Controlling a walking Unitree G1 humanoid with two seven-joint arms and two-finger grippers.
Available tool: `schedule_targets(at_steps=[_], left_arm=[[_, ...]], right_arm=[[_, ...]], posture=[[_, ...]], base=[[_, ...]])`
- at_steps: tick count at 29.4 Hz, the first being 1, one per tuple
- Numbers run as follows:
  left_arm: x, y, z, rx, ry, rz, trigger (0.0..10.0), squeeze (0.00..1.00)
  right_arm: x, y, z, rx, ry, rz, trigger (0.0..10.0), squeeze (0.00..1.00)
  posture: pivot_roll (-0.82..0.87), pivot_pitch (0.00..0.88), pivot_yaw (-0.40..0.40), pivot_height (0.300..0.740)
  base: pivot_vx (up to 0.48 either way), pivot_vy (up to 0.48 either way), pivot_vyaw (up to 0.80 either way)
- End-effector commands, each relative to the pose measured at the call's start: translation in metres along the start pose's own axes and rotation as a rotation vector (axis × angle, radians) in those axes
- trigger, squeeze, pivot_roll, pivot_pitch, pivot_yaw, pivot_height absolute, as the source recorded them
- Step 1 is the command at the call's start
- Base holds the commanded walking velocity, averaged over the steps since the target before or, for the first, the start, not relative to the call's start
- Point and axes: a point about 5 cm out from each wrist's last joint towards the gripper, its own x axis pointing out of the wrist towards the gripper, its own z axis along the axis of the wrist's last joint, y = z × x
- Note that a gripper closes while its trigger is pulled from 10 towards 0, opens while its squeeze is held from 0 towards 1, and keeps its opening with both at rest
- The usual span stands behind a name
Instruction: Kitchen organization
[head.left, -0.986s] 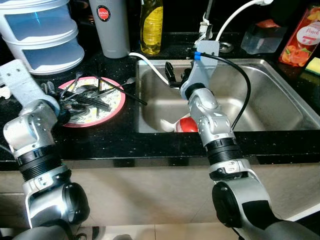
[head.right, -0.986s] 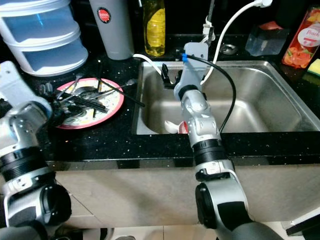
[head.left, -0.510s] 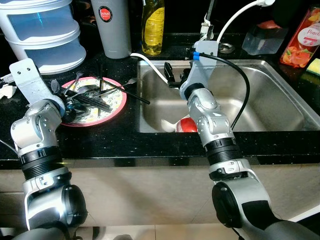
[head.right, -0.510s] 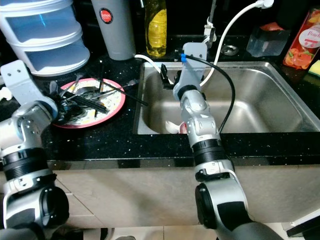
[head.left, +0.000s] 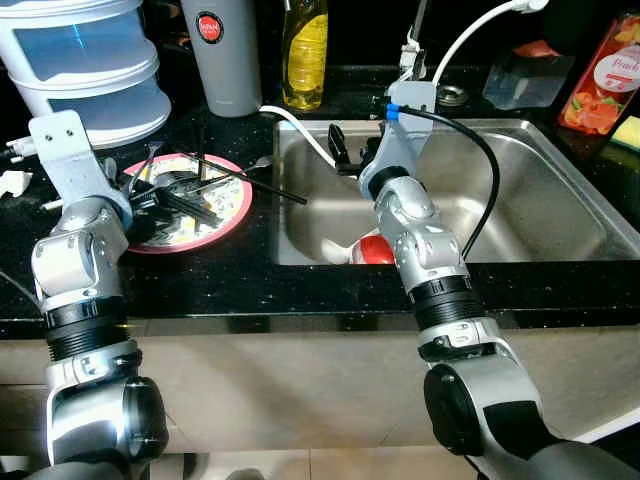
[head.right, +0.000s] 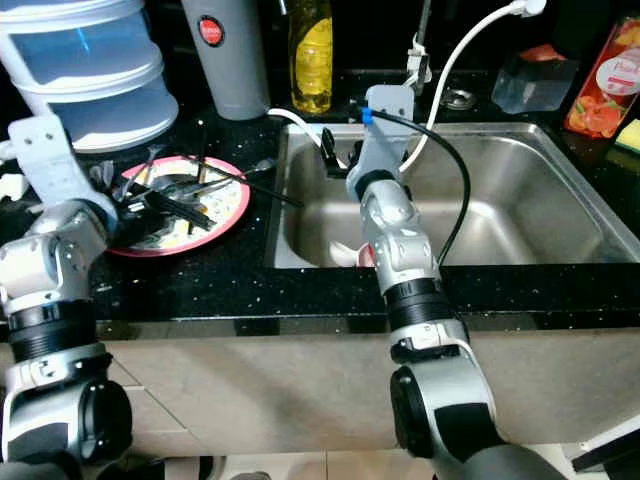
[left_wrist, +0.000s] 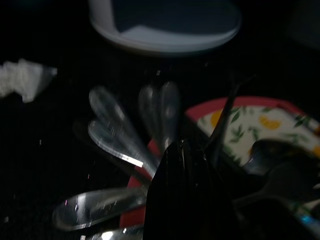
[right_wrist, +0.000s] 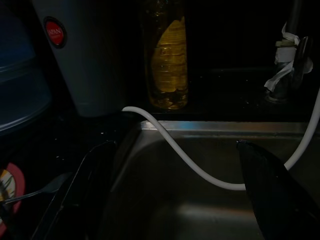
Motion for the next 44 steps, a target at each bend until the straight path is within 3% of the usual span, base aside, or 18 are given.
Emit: schedule_targets(at_steps=[1,4,7,8,10,11,17,21,22,30,38,39,40,41,42,44], left_arm=[[-0.002,0.003,0.012,0.02,-0.051,-0.002,0.0,0.0],[-0.01,-0.018,0.029,0.005,-0.143,-0.137,0.0,0.0],[-0.013,-0.021,0.03,0.026,-0.135,-0.139,0.0,0.0],[-0.014,-0.021,0.03,0.029,-0.131,-0.124,10.0,0.0],[-0.015,-0.02,0.029,0.03,-0.128,-0.113,10.0,0.0],[-0.018,-0.019,0.028,0.022,-0.123,-0.076,10.0,1.0],[-0.019,-0.01,0.02,0.029,-0.091,0.008,10.0,1.0],[-0.019,-0.006,0.005,0.011,-0.005,0.041,10.0,1.0],[-0.019,-0.007,0.0,-0.001,0.021,0.037,10.0,0.0],[-0.021,-0.016,-0.021,-0.035,0.107,0.033,10.0,0.0],[-0.016,-0.005,-0.039,-0.089,0.18,0.092,10.0,0.0],[-0.016,-0.002,-0.037,-0.057,0.162,0.12,10.0,0.0],[-0.017,-0.003,-0.03,0.028,0.096,0.137,10.0,0.0],[-0.017,-0.003,-0.028,0.048,0.08,0.137,10.0,0.0],[-0.018,-0.005,-0.024,0.052,0.047,0.123,10.0,1.0],[-0.019,-0.007,-0.018,0.048,0.012,0.114,10.0,1.0]], right_arm=[[0.0,-0.001,-0.002,0.003,0.011,-0.006,10.0,0.0],[0.0,-0.001,-0.002,0.003,0.011,-0.005,10.0,0.0],[0.0,0.0,-0.002,0.003,0.009,-0.002,10.0,0.0],[0.0,0.0,-0.001,0.004,0.007,-0.002,10.0,0.0],[0.0,0.0,-0.001,0.004,0.007,-0.002,10.0,0.0],[-0.001,-0.001,-0.002,0.004,0.007,-0.006,10.0,0.0],[-0.001,0.0,-0.003,0.005,0.01,-0.004,10.0,0.0],[0.0,0.002,-0.003,0.008,0.009,0.005,10.0,0.0],[0.001,0.003,-0.002,0.009,0.009,0.007,10.0,0.0],[0.001,0.004,-0.003,0.008,0.011,0.012,10.0,0.0],[0.0,0.003,-0.003,0.007,0.014,0.006,10.0,0.0],[-0.001,0.002,-0.003,0.007,0.014,0.004,10.0,0.0],[-0.001,0.001,-0.003,0.007,0.014,0.0,10.0,0.0],[-0.001,0.001,-0.003,0.007,0.014,-0.001,10.0,0.0],[-0.001,0.001,-0.003,0.007,0.014,-0.002,10.0,0.0],[-0.001,0.001,-0.003,0.008,0.013,-0.002,10.0,0.0]], posture=[[0.22,0.0,0.017,0.74],[0.22,0.0,0.019,0.74],[0.22,0.0,0.025,0.74],[0.22,0.0,0.025,0.74],[0.22,0.0,0.025,0.74],[0.22,0.0,0.028,0.74],[0.23,0.0,0.024,0.74],[0.23,0.0,0.018,0.74],[0.23,0.0,0.018,0.74],[0.24,0.0,0.016,0.74],[0.23,0.0,0.019,0.74],[0.23,0.0,0.019,0.74],[0.23,0.0,0.019,0.74],[0.23,0.0,0.019,0.74],[0.23,0.0,0.018,0.74],[0.23,0.0,0.018,0.74]], base=[[0.0,0.0,0.0],[0.0,0.0,0.0],[0.0,0.0,0.0],[0.0,0.0,0.0],[0.0,0.0,0.0],[0.0,0.0,0.0],[0.0,0.0,0.0],[0.0,0.0,0.0],[0.0,0.0,0.0],[0.0,0.0,0.0],[0.0,0.0,0.0],[0.0,0.0,0.0],[0.0,0.0,0.0],[0.0,0.0,0.0],[0.0,0.0,0.0],[0.0,0.0,0.0]])
